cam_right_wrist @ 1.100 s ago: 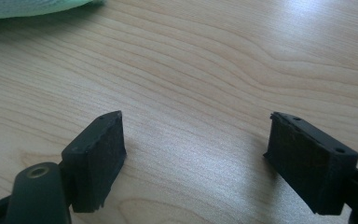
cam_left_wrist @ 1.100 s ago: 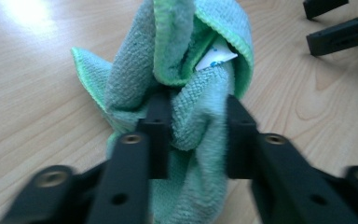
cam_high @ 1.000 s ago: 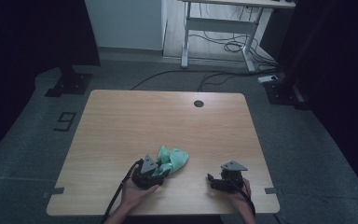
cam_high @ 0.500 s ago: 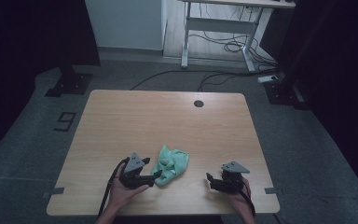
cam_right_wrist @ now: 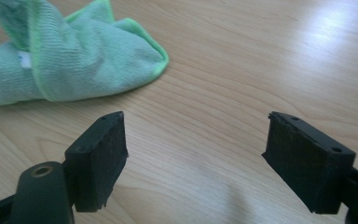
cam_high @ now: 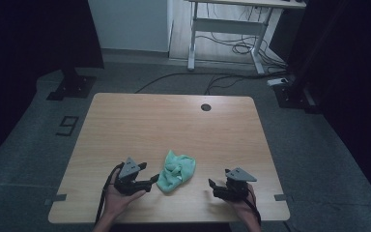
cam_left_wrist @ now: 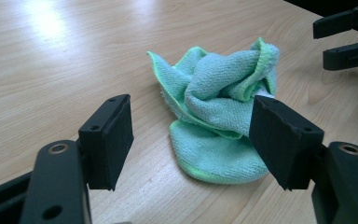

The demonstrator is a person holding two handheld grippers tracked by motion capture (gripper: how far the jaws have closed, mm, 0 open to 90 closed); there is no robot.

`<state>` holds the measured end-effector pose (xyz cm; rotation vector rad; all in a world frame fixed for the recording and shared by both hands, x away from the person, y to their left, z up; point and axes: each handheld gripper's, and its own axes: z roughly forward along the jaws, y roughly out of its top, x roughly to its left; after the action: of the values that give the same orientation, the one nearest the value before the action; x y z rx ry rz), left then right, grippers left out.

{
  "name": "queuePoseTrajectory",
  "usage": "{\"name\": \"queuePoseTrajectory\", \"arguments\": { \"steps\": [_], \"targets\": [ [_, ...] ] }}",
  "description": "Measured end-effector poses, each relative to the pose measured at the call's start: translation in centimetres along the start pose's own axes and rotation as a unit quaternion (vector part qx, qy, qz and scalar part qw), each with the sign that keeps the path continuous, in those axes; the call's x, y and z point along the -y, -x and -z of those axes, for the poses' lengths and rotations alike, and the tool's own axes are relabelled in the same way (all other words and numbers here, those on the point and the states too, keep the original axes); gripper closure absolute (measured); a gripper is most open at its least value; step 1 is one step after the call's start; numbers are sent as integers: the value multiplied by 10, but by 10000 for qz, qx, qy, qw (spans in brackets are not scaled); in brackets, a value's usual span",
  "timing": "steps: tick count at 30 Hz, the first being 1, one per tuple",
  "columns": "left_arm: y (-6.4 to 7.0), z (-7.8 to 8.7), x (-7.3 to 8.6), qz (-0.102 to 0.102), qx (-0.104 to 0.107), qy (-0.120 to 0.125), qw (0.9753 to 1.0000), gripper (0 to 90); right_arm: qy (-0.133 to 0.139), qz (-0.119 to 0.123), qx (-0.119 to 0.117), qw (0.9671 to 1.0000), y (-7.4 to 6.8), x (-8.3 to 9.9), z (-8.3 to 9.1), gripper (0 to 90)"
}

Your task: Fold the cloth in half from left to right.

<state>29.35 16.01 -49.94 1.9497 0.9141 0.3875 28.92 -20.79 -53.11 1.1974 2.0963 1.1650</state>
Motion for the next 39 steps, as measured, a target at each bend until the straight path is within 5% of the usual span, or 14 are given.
{"name": "queuePoseTrajectory", "arguments": {
  "steps": [24, 32, 39],
  "targets": [
    [0, -9, 4, 35, -35, -158, 9999, 340, 263, 403, -925, 9946, -56, -37, -25, 323],
    [10, -14, 8, 57, 108, -227, 9997, 349, 260, 814, -1080, 9905, -72, -62, -50, 371],
    [20, -26, 11, -23, 273, -405, 9988, 348, -9, 950, -1235, 9878, -75, -61, -66, 619]
  ]
}}
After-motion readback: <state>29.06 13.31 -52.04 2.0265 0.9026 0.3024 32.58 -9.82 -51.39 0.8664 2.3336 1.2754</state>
